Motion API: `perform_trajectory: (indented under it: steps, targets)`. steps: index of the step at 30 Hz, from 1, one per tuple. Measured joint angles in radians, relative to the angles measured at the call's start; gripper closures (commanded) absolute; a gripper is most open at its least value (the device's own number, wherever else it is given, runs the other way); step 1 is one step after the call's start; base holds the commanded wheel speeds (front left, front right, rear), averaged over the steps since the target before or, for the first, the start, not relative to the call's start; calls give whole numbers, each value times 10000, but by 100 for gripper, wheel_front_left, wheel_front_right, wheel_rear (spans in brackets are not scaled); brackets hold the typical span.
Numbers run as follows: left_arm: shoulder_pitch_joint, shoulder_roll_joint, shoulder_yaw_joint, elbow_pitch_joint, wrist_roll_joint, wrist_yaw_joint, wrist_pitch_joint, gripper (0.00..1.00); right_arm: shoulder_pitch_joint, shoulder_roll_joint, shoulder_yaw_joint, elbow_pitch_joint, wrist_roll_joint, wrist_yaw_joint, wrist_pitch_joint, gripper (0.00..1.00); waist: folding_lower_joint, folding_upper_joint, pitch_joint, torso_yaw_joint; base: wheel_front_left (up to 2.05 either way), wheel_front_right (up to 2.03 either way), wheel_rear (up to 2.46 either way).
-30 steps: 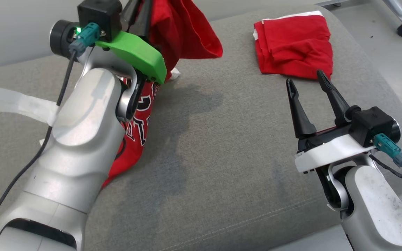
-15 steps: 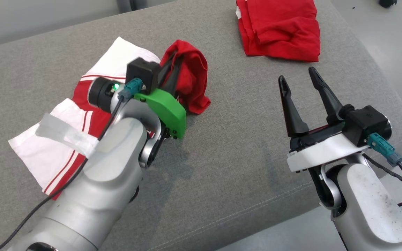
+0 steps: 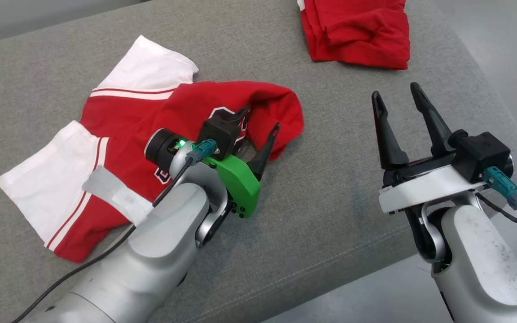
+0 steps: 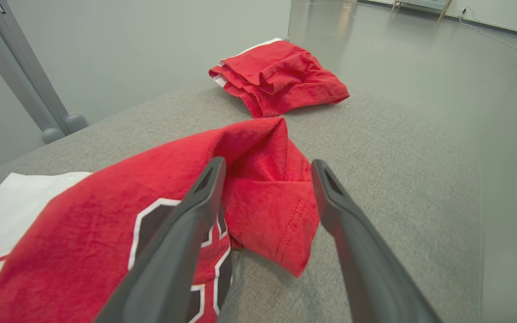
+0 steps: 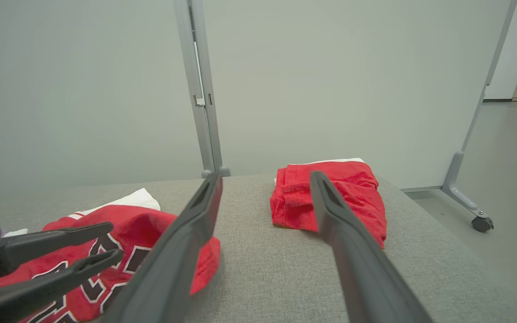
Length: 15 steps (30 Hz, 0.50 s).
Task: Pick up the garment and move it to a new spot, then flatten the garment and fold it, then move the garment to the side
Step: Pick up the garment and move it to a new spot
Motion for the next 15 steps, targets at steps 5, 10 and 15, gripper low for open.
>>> perform_trajectory:
  steps: [5,10,15]
  targets:
    - [6,4,-36,-238,-148,-40,-244,0,0,-61,-115,188,0,-4,-65,0,0,0,-150,270,0,0,0]
    - [9,0,184,-336,-146,100,-460,0,20,-163,-265,384,2,-21,-142,0,0,0,-393,590,0,0,0]
    - [201,-6,740,-278,-142,336,-466,0,180,-209,-332,587,27,-84,-153,0,0,0,-688,963,0,0,0]
